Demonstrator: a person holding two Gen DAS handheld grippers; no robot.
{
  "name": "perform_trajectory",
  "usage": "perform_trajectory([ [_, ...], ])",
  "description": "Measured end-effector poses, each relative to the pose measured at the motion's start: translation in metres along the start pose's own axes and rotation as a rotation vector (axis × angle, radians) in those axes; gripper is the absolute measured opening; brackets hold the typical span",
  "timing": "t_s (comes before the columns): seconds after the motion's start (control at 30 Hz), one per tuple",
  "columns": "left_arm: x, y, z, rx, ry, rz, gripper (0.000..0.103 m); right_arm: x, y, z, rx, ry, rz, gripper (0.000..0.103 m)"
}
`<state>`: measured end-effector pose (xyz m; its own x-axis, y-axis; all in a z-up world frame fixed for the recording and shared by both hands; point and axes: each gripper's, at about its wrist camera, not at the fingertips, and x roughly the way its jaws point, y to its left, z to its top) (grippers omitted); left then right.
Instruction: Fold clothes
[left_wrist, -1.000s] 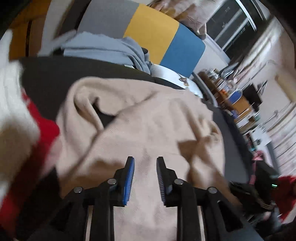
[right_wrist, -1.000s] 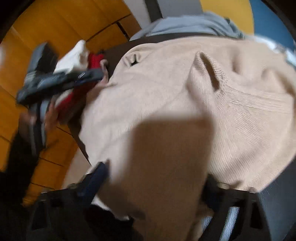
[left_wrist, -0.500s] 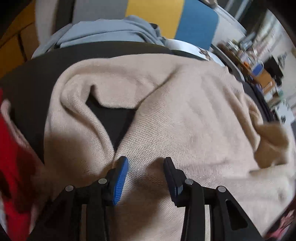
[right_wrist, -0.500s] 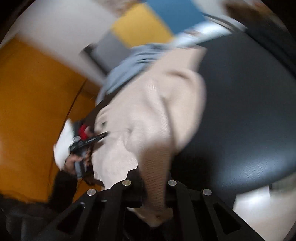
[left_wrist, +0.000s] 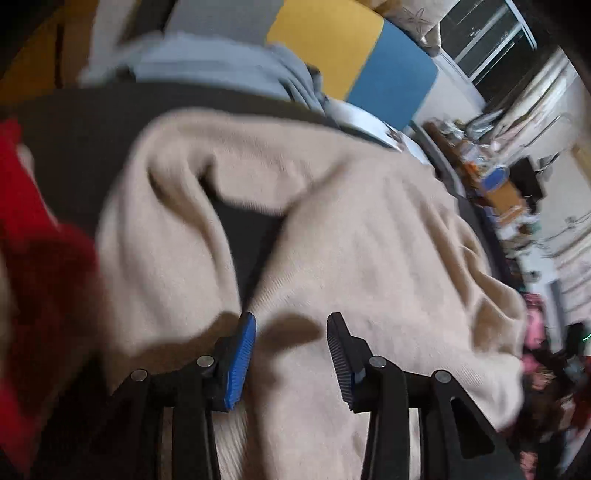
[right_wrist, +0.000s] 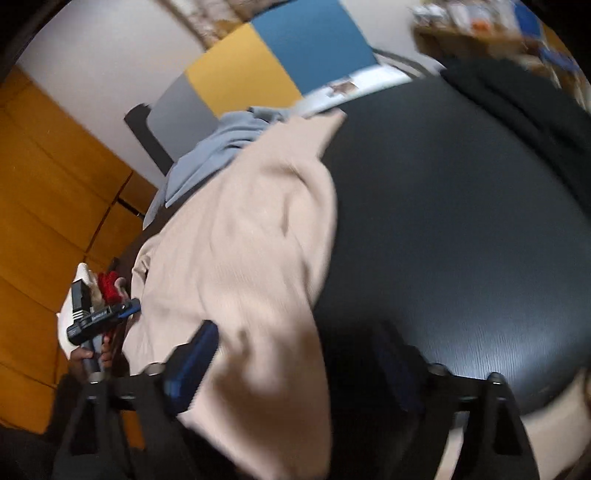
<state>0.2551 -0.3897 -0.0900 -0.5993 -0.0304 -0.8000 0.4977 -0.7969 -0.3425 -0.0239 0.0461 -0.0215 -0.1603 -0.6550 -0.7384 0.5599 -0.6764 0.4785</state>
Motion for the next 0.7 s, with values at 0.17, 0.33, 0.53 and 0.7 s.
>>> perform_trajectory([
  [0.17, 0.010, -0.045, 0.036, 0.143, -0.007, -0.070, 0.042, 0.045, 0.003, 0.076, -0.032, -0.020, -0.012, 0.088],
  [0.33, 0.051, -0.087, 0.080, 0.251, 0.023, -0.068, 0.041, 0.090, 0.005, 0.125, -0.236, 0.076, -0.219, 0.068],
  [0.53, 0.119, -0.111, 0.120, 0.329, 0.065, 0.035, 0.041, 0.158, -0.003, 0.128, -0.461, 0.273, -0.444, 0.026],
  [0.7, 0.129, -0.080, 0.118, 0.225, 0.003, 0.117, 0.039, 0.192, 0.022, 0.160, -0.577, 0.214, -0.474, 0.026],
])
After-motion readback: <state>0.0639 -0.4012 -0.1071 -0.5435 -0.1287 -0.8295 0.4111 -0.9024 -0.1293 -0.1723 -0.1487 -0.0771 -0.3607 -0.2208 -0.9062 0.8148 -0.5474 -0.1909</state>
